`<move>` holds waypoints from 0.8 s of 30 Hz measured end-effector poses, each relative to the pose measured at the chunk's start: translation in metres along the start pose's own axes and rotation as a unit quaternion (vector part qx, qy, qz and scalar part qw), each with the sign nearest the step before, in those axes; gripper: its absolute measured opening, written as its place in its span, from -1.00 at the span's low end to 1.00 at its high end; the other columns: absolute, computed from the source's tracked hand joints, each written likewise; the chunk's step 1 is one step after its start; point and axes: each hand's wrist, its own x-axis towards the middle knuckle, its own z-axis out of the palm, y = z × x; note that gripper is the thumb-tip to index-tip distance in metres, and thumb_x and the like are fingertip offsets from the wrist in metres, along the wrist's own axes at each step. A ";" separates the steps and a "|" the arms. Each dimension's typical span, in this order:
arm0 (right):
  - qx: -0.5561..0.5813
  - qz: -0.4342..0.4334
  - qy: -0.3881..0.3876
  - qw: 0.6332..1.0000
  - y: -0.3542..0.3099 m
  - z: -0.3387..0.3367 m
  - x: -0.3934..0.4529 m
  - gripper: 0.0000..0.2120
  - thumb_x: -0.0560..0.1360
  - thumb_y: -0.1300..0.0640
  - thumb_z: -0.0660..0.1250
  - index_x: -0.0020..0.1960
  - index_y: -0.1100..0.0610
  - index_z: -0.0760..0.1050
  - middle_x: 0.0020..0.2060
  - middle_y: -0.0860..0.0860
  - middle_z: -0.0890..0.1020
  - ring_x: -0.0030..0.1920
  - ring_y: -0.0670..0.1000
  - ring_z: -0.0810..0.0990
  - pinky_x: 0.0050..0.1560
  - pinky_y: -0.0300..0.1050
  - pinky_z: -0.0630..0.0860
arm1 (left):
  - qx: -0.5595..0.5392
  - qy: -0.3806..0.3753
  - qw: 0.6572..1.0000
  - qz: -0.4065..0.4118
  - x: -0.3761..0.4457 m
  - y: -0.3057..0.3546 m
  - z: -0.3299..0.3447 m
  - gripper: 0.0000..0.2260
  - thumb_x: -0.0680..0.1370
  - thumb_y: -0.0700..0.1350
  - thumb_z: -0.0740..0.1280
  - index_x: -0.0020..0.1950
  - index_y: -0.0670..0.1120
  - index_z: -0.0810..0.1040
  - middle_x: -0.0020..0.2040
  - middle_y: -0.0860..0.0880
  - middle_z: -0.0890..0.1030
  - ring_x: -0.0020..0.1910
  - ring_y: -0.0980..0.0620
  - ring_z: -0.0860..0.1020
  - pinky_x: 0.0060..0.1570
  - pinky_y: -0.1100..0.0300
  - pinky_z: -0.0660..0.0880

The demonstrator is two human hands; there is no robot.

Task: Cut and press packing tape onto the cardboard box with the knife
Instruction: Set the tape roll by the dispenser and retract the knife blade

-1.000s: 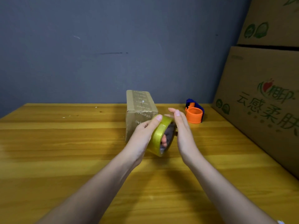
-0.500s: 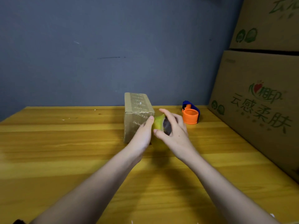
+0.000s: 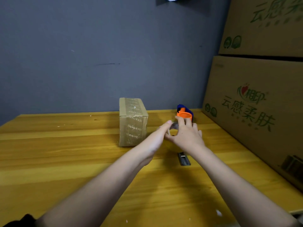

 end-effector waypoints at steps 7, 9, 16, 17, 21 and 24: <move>-0.009 -0.050 0.016 0.999 0.012 -0.008 0.025 -0.32 0.40 -0.29 0.29 0.44 -0.08 0.24 0.39 0.05 0.26 0.39 0.15 0.25 0.32 0.13 0.30 | 0.010 0.042 0.999 -0.009 0.026 0.016 0.019 -0.44 0.59 0.20 0.08 0.54 0.01 0.12 0.54 0.05 0.14 0.53 0.03 0.11 0.44 0.09 0.05; 0.015 -0.057 0.009 0.998 0.013 -0.008 0.042 -0.36 0.43 -0.20 0.31 0.45 -0.07 0.23 0.40 0.05 0.28 0.40 0.14 0.23 0.32 0.13 0.28 | -0.003 0.085 0.996 -0.010 0.038 0.021 0.023 -0.33 0.59 0.14 0.15 0.57 -0.04 -0.12 0.56 -0.05 0.13 0.53 -0.03 0.13 0.43 0.08 0.09; 0.043 -0.080 -0.014 0.996 0.014 0.021 0.106 -0.45 0.49 -0.01 0.29 0.44 -0.02 0.21 0.38 0.05 0.39 0.40 0.11 0.26 0.32 0.13 0.29 | 0.057 0.140 0.988 -0.031 0.097 0.013 0.019 -0.39 0.55 0.14 0.20 0.53 -0.05 0.11 0.53 -0.08 0.19 0.48 -0.09 0.23 0.42 0.05 0.20; 0.047 -0.080 -0.021 0.995 0.016 0.027 0.115 -0.45 0.50 -0.01 0.28 0.44 -0.02 0.20 0.38 0.05 0.40 0.40 0.11 0.26 0.32 0.13 0.28 | 0.067 0.152 0.986 -0.033 0.105 0.010 0.018 -0.39 0.55 0.15 0.19 0.53 -0.04 0.12 0.56 -0.06 0.10 0.50 -0.09 0.17 0.46 0.01 0.15; 0.044 -0.068 -0.037 0.996 0.019 0.052 0.146 -0.52 0.53 0.03 0.21 0.43 -0.02 0.21 0.37 0.08 0.41 0.40 0.12 0.25 0.29 0.11 0.25 | 0.081 0.213 0.972 -0.060 0.139 -0.002 0.014 -0.47 0.57 0.19 0.13 0.49 -0.01 0.24 0.52 -0.02 0.09 0.48 -0.09 0.13 0.45 0.00 0.11; 0.037 -0.052 -0.042 0.997 0.021 0.066 0.166 -0.57 0.56 0.03 0.17 0.41 0.00 0.24 0.37 0.10 0.41 0.40 0.14 0.26 0.28 0.10 0.26 | 0.063 0.232 0.968 -0.076 0.163 -0.008 0.013 -0.51 0.59 0.16 0.10 0.47 -0.02 0.26 0.49 -0.09 0.18 0.46 -0.13 0.18 0.46 -0.02 0.12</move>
